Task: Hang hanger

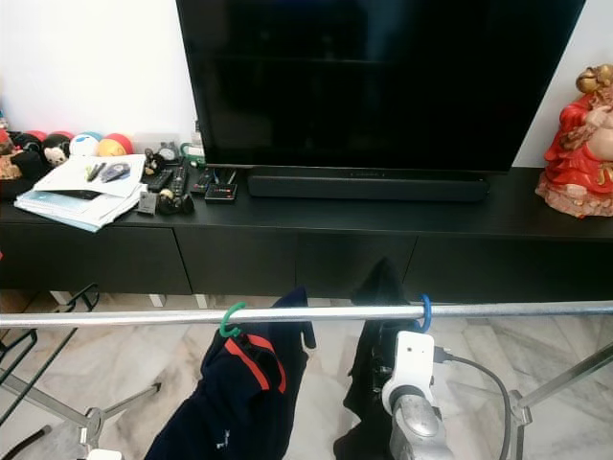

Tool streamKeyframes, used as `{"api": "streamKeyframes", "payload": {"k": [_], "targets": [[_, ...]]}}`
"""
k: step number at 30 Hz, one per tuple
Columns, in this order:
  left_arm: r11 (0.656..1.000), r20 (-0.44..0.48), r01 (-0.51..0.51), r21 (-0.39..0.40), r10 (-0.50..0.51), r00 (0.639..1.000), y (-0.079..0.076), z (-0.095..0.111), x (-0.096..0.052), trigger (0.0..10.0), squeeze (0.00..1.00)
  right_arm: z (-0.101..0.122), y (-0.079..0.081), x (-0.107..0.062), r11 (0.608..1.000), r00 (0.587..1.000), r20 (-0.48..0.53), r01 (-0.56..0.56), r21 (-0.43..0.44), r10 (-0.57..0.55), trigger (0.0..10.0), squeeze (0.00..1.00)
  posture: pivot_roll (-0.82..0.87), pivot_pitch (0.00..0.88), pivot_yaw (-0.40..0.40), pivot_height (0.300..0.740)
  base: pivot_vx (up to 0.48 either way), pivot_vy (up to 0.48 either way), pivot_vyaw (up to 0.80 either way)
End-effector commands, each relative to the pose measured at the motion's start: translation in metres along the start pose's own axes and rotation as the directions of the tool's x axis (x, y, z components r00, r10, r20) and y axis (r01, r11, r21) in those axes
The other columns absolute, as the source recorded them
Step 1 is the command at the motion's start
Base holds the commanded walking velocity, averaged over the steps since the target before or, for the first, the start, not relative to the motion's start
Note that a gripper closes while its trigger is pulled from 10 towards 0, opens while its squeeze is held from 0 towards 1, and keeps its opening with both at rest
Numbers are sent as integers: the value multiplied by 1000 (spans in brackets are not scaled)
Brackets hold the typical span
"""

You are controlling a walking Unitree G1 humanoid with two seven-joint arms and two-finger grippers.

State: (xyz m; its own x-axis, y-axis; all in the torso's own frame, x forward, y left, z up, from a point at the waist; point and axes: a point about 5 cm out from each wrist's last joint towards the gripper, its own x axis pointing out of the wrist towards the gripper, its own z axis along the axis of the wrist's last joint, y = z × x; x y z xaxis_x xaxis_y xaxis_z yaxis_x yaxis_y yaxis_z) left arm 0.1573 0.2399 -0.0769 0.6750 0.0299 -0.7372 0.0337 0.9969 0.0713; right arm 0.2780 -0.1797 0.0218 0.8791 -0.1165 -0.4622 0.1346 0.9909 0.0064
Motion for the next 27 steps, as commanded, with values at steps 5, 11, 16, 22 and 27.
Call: {"api": "streamKeyframes", "payload": {"k": [5, 11, 16, 22, 27], "targets": [[1000, -17, 5, 14, -4, 1000, 1, -4, -1, 10000, 0, 3, 2, 2, 1000, 1000, 31, -8, 26, 7, 0, 0, 64, 0, 15, 740, 0, 0, 0], [1000, -17, 10, 20, -9, 1000, 0, -3, -1, 10000, 0, 4, 3, 2, 1000, 999, 46, -14, 26, 12, 0, 0, 65, 0, 17, 740, 0, 0, 0], [1000, -16, 9, 21, -9, 1000, 0, -3, -1, 10000, 0, 3, 6, 1, 999, 998, 52, -22, 25, 21, 0, 0, 67, 0, 15, 740, 0, 0, 0], [1000, -18, 10, 21, -10, 1000, 0, -4, -1, 10000, 0, 1, 7, -1, 999, 998, 53, -21, 27, 20, 0, 0, 65, 4, 17, 740, 0, 0, 0], [1000, -20, 12, 21, -12, 1000, -1, -4, -1, 10000, 0, -3, 9, -2, 999, 999, 49, -22, 31, 20, 0, 0, 64, 8, 17, 740, 0, 0, 0]]}}
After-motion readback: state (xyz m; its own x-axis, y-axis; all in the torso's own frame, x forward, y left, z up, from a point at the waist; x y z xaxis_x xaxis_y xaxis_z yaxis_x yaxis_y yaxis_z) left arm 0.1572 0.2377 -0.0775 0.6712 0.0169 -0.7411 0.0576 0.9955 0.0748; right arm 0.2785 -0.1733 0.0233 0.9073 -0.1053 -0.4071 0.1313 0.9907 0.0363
